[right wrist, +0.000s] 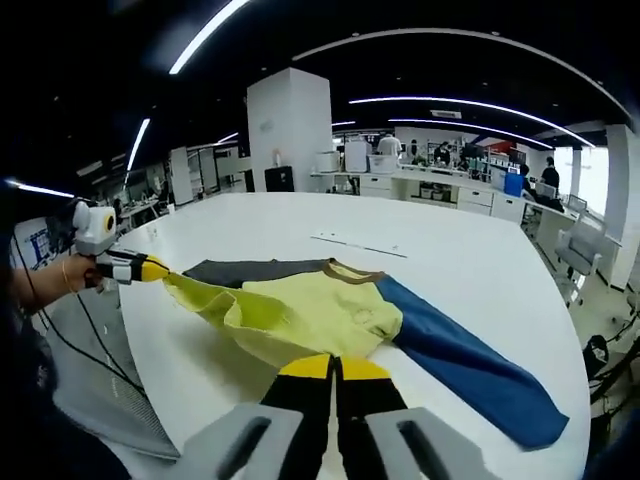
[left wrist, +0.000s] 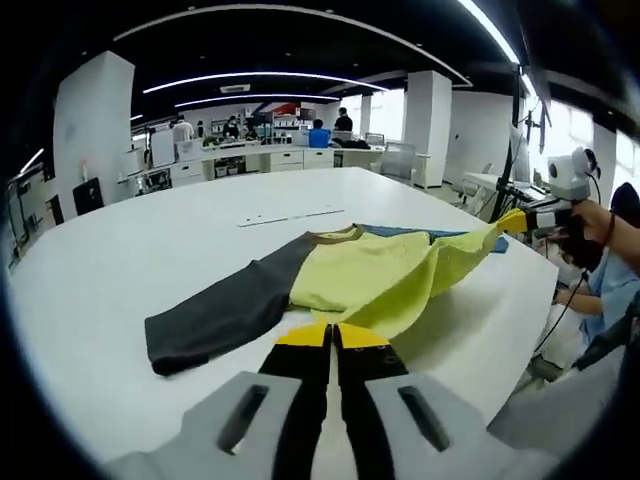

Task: Fold the garment on the visible template until the final outline fits inside the template.

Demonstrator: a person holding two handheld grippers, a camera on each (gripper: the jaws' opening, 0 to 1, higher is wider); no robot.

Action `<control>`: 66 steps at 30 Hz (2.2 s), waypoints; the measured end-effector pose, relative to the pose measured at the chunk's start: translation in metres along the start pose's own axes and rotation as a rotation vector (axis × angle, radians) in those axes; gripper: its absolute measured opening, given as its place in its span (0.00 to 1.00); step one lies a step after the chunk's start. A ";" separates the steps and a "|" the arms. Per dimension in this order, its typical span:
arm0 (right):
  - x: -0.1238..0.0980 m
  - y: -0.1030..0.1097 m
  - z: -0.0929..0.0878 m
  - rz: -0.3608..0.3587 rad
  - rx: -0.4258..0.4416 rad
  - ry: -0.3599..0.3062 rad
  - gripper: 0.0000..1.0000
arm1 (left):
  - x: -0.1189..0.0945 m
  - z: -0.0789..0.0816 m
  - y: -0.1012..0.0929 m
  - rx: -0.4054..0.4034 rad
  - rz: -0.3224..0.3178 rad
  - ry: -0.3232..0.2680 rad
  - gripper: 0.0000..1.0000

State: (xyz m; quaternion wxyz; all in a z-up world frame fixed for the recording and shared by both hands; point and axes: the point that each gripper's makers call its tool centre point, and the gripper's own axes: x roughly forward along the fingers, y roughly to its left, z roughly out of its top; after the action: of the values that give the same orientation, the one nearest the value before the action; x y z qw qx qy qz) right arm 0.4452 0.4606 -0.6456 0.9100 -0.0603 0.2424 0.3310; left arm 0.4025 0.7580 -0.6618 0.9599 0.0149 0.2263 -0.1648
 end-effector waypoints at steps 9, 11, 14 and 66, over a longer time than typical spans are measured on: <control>-0.015 -0.002 -0.017 -0.020 0.020 0.029 0.00 | -0.015 -0.021 -0.009 -0.008 -0.012 0.050 0.00; -0.017 -0.001 -0.021 -0.020 0.024 0.037 0.00 | -0.017 -0.027 -0.011 -0.001 -0.019 0.067 0.00; -0.020 -0.002 -0.030 -0.020 0.024 0.054 0.00 | -0.021 -0.032 -0.013 0.010 -0.025 0.086 0.00; -0.039 0.020 -0.143 -0.002 0.097 0.328 0.01 | -0.048 -0.110 -0.040 0.138 -0.061 0.412 0.00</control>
State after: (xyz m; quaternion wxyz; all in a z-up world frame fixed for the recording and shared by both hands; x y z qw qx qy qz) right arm 0.3491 0.4150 -0.7512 0.8603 -0.0700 0.4033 0.3038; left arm 0.3023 0.7467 -0.7378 0.8847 0.1070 0.4061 -0.2025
